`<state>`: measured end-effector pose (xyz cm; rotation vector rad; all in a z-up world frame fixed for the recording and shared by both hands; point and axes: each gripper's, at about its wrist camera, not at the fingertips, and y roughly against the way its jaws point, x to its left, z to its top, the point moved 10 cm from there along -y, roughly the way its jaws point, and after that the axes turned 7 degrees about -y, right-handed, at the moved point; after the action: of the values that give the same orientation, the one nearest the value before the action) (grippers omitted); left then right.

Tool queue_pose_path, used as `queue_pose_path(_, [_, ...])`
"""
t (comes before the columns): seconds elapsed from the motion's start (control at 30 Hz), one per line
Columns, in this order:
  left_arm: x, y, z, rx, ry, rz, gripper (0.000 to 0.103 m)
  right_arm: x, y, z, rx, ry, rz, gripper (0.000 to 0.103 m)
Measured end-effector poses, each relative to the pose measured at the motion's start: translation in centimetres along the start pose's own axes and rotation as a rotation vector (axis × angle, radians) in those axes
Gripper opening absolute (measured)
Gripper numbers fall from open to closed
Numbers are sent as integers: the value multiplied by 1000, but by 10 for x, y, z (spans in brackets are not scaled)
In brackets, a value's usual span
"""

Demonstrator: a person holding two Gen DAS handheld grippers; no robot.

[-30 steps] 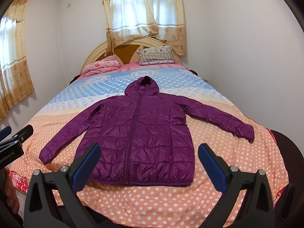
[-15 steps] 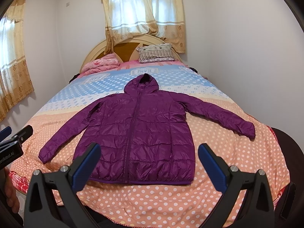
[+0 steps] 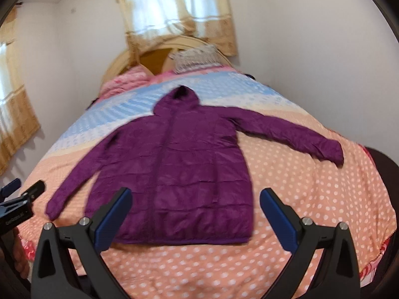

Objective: Fold large clothes
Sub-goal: 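Grasp the purple jacket's sleeve cuff with the right gripper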

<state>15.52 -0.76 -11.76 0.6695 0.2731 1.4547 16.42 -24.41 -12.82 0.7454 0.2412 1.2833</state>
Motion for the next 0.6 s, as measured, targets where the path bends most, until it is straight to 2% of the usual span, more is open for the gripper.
queue_pose_path(0.13, [-2,-42,10,15,-19,17,102,-74,-43,10,34,-100,-126,102])
queue_pose_path(0.23, [-4,-73,20,33,-23,19,102,-130,-67,16,95,-190,-192,90])
queue_pose_path(0.37, [-6,-108,34,34,-34,38,102,-205,-82,43,78,-300,-299,87])
queue_pose_path(0.47, [-8,-133,45,28,-40,58,102,-249,-95,62,71,-349,-371,84])
queue_pose_path(0.6, [-16,-169,51,48,-71,74,102,-285,-121,74,96,-386,-423,78])
